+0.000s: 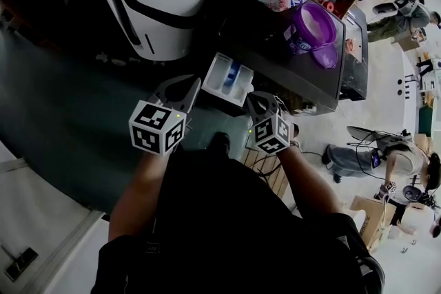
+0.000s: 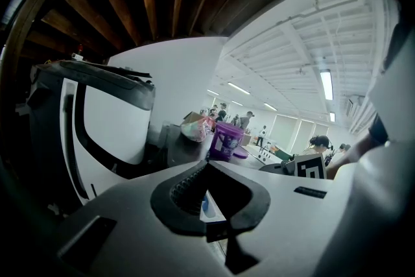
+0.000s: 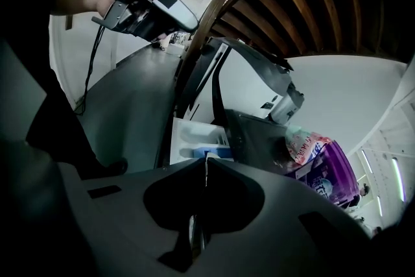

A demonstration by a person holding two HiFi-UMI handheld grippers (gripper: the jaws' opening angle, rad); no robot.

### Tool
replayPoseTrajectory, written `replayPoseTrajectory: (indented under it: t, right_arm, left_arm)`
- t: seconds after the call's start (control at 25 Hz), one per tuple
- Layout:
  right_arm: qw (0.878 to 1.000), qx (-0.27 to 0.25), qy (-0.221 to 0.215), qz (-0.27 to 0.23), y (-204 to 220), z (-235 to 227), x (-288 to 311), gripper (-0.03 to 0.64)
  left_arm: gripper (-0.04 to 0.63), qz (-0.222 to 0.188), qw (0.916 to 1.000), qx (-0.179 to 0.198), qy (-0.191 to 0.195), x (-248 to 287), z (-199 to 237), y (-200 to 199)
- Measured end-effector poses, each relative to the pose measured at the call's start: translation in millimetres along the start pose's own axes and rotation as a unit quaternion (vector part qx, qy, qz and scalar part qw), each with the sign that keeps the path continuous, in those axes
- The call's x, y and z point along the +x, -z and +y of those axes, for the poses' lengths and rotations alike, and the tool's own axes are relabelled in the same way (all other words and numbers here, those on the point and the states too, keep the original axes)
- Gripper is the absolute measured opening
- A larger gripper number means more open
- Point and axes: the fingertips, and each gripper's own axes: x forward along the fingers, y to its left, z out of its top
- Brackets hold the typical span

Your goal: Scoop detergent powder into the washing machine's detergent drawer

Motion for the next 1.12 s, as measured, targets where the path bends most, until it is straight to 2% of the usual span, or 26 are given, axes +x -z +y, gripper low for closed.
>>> replayPoseTrajectory:
  t: [0.68,1.12]
  right_arm:
    - [1.000,-0.009,0.021,-0.012,-9,-1,-1,0.020]
    - [0.999,-0.004,0.034,-0.006,-16,3,-2,0.021]
  left_arm:
    - [0.003,0.003,1.0000,0.002,-0.006,-10,3,4]
    - [0.003,0.000,0.9999,0.011,0.004,-18,7,-1]
